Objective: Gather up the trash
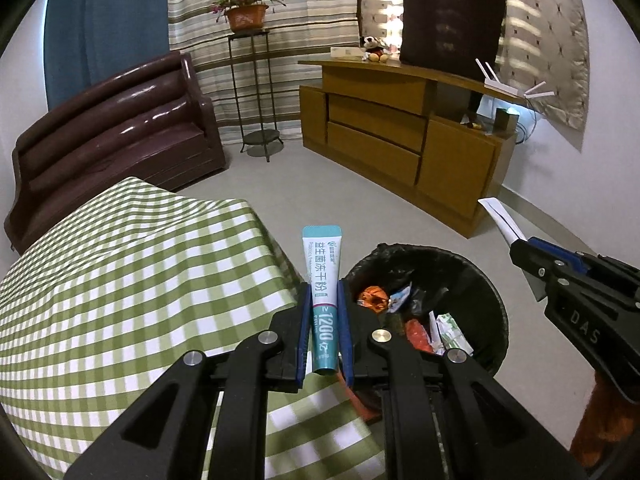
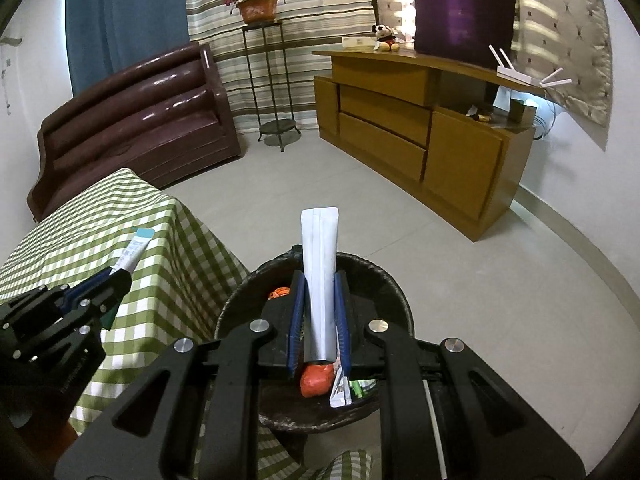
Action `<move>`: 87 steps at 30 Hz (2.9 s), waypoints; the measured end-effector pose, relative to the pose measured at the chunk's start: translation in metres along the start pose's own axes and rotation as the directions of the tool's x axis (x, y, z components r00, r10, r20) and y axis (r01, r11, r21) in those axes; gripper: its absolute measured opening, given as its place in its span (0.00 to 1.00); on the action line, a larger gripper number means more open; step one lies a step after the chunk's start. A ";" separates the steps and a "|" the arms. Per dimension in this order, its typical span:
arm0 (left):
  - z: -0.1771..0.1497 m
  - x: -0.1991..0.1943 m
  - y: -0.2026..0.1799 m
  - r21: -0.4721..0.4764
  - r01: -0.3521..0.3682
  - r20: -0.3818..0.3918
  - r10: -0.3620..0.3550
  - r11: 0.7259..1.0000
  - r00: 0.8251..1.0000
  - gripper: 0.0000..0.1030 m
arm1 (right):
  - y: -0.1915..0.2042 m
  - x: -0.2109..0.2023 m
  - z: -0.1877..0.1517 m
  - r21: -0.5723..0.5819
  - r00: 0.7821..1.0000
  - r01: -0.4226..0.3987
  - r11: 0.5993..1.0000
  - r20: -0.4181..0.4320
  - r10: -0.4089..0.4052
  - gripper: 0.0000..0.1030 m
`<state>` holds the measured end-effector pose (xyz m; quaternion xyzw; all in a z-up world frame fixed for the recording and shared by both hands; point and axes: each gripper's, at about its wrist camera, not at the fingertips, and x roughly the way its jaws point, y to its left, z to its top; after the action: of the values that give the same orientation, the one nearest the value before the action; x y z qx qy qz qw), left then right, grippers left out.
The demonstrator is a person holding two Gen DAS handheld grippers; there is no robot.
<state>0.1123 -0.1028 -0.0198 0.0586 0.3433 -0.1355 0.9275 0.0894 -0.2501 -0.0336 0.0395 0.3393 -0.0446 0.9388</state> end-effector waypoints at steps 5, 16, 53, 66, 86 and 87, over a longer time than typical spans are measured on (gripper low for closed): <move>0.003 0.011 -0.010 0.007 0.006 -0.008 -0.006 1.000 1.000 0.14 | -0.005 0.005 -0.001 0.008 1.000 0.008 1.000 -0.005 -0.008 0.15; 0.008 0.035 -0.023 0.022 0.010 -0.036 -0.010 1.000 0.999 0.14 | -0.016 0.020 -0.001 0.037 1.000 0.024 0.999 -0.020 -0.023 0.15; 0.006 0.009 -0.021 -0.007 -0.017 -0.009 0.017 1.000 1.000 0.66 | -0.021 -0.007 -0.007 0.059 0.998 0.065 0.996 0.014 -0.066 0.48; -0.012 -0.036 -0.009 -0.047 -0.055 0.023 0.056 0.997 0.998 0.70 | -0.008 -0.047 -0.018 0.028 0.995 0.078 0.997 0.059 -0.079 0.54; -0.027 -0.080 0.003 -0.063 -0.085 0.084 0.090 0.994 0.992 0.71 | 0.007 -0.086 -0.038 -0.009 0.993 0.079 0.997 0.090 -0.078 0.55; -0.027 -0.081 0.003 -0.063 -0.084 0.085 0.090 0.994 0.992 0.71 | 0.008 -0.088 -0.038 -0.010 0.993 0.079 0.997 0.093 -0.078 0.55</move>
<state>0.0370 -0.0773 0.0125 0.0400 0.3032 -0.0871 0.9481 -0.0012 -0.2336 -0.0062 0.0178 0.2971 -0.0811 0.9512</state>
